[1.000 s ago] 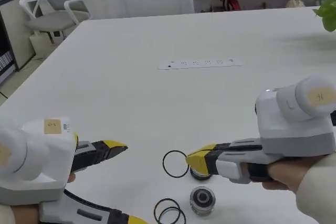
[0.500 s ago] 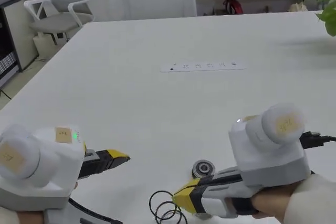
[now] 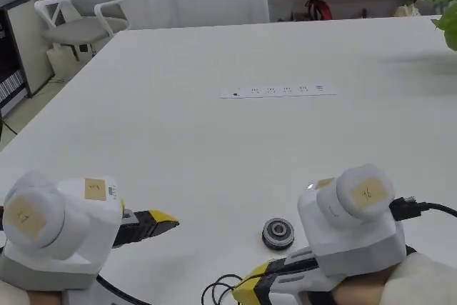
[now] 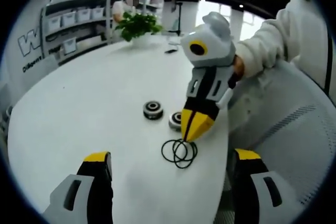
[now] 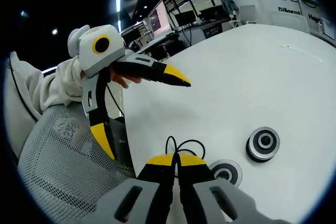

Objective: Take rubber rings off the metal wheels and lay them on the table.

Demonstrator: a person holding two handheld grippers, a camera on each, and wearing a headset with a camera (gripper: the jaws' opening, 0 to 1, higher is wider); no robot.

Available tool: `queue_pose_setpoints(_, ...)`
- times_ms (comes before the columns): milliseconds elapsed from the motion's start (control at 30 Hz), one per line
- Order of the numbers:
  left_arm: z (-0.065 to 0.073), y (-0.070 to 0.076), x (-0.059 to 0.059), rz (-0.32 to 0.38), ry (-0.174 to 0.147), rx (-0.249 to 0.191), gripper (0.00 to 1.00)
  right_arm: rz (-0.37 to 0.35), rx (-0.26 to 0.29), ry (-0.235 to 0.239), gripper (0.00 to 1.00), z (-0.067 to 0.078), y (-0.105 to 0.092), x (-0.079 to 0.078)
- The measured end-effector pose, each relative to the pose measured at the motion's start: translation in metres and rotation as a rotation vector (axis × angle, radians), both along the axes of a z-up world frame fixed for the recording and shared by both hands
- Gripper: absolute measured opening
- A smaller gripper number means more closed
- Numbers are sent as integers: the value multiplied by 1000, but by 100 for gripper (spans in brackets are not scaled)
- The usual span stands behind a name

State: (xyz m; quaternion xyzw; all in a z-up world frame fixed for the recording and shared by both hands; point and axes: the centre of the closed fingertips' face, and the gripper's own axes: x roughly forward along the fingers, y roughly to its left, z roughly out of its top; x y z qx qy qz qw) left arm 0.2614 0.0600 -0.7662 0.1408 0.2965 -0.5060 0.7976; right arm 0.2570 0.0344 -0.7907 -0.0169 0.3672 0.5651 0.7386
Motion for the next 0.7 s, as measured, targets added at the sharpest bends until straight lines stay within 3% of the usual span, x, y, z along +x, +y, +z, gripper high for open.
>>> queue_pose_setpoints(700, -1, 2, 0, 4, 4, 9, 96, 7, -21, -99, 4, -3, -4, 10)
